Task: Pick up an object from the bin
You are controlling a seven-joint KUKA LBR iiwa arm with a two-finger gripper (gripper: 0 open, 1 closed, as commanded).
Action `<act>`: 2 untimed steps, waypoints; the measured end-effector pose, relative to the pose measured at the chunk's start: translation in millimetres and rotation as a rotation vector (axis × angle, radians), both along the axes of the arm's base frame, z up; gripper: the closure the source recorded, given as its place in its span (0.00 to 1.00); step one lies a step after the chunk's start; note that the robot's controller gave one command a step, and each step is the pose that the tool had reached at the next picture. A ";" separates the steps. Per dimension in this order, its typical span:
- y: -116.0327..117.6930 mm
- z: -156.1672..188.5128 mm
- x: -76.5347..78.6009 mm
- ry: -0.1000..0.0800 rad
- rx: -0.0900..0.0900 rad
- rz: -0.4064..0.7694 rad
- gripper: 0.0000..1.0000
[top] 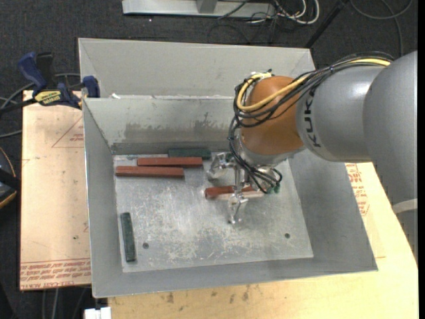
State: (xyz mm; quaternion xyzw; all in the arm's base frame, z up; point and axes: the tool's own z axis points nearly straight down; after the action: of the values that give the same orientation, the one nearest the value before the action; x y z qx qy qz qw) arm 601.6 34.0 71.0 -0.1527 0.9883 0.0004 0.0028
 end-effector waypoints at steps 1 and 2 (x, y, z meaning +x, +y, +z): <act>0.7 7.8 3.6 -0.010 0.001 -0.001 1.00; 0.7 7.8 3.6 -0.010 0.001 -0.001 1.00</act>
Offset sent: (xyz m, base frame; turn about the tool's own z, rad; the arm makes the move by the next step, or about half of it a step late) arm 0.0000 0.0000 0.0000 0.0000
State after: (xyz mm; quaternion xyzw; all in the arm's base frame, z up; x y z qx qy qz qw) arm 605.2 34.6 78.8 -0.1524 0.9883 0.0003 0.0079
